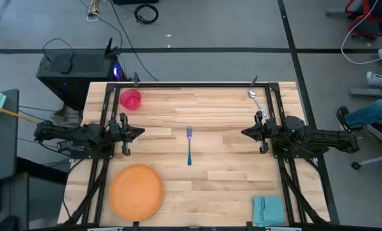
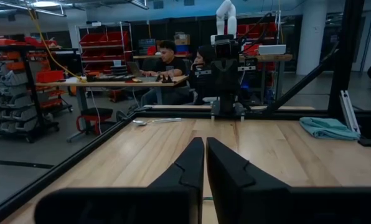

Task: Set table place
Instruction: Place the pink bowl on the orange plate

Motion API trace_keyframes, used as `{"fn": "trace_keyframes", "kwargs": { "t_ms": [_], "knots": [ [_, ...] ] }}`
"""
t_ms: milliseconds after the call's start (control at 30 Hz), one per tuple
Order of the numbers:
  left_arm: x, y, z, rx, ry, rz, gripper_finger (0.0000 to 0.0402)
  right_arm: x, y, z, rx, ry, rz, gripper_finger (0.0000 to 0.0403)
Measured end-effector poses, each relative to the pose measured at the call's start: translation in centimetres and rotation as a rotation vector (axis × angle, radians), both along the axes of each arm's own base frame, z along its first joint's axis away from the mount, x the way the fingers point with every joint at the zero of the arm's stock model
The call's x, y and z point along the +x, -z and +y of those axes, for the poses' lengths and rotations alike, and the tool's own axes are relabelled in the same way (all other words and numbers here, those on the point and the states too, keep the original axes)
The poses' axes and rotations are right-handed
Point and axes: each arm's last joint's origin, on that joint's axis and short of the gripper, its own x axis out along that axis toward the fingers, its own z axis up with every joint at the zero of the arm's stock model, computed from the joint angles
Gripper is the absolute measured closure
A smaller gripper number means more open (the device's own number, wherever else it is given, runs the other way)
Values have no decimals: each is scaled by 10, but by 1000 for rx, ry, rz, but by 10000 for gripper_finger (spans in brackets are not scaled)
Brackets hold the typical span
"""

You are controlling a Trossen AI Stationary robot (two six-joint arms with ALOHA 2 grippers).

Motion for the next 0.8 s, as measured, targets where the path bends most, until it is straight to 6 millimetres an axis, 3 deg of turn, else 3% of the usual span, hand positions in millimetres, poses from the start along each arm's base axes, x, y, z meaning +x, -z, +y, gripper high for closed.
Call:
{"fn": "trace_keyframes", "kwargs": {
  "t_ms": [467,800],
  "knots": [
    [0,0,0,-8,0,-2,366,0,0,0,0,0,0,390],
    [0,0,0,-1,0,0,379,0,0,0,0,0,0,390]
  ]
}}
